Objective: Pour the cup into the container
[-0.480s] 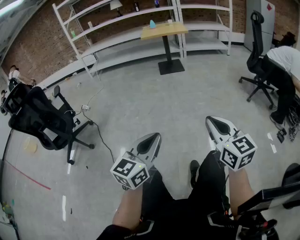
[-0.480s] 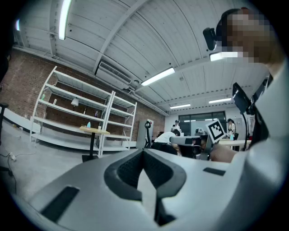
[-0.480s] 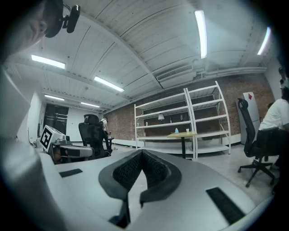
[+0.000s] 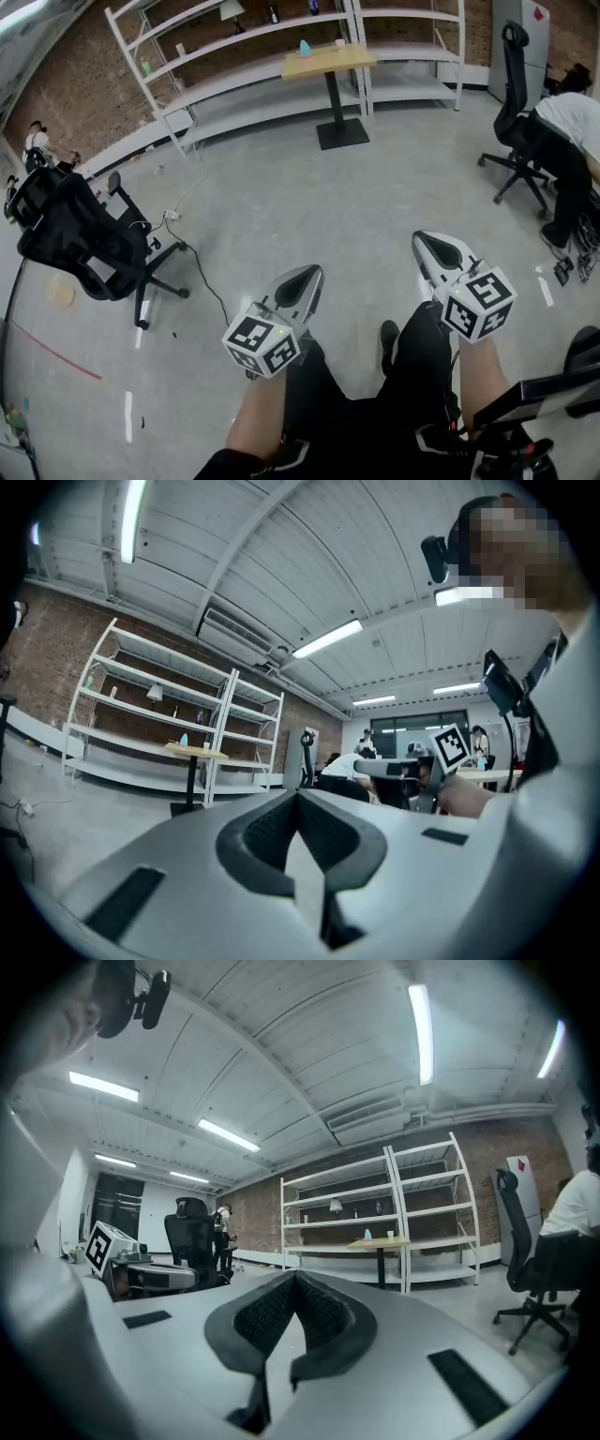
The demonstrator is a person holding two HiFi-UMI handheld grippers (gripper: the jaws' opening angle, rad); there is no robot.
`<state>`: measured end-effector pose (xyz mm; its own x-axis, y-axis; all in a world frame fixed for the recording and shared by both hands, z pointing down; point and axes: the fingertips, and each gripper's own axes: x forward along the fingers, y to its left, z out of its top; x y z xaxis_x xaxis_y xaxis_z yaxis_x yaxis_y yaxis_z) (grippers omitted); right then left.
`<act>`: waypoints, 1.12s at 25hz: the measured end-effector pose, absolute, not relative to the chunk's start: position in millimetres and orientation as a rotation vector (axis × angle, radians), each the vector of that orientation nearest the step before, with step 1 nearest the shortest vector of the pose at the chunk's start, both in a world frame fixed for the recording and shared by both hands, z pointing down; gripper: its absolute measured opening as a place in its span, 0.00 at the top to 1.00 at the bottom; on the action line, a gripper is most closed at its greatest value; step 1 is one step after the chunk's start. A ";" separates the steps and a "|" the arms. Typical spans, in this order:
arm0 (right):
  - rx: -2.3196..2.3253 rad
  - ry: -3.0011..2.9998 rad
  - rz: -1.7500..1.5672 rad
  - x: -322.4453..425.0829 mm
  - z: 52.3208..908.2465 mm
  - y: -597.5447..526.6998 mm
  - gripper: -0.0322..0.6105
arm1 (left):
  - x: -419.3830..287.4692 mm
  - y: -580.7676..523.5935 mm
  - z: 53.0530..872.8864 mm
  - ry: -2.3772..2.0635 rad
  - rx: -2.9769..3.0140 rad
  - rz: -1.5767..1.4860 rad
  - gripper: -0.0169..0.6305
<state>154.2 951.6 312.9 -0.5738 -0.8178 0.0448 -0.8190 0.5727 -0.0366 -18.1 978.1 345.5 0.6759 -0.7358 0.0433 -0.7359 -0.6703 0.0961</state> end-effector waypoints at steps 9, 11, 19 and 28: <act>1.440 -2.771 0.096 155.0 309.8 951.0 0.95 | -21.4 978.1 342.3 -1.222 2.782 -0.015 0.99; 1.424 -2.781 0.127 153.5 311.3 950.6 0.95 | -23.3 977.3 342.4 -1.223 2.789 -0.010 0.99; 1.385 -2.785 0.134 162.4 341.9 926.1 0.95 | -17.0 949.1 377.5 -1.206 2.735 0.031 0.99; 1.404 -2.812 0.164 174.8 346.1 856.8 0.95 | -1.2 885.6 382.0 -1.194 2.731 0.097 0.99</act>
<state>174.8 856.8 346.1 -0.6018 -0.7976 0.0412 -0.7969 0.5964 -0.0957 -1.2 885.6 382.0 0.6792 -0.7237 0.1225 -0.7339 -0.6687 0.1191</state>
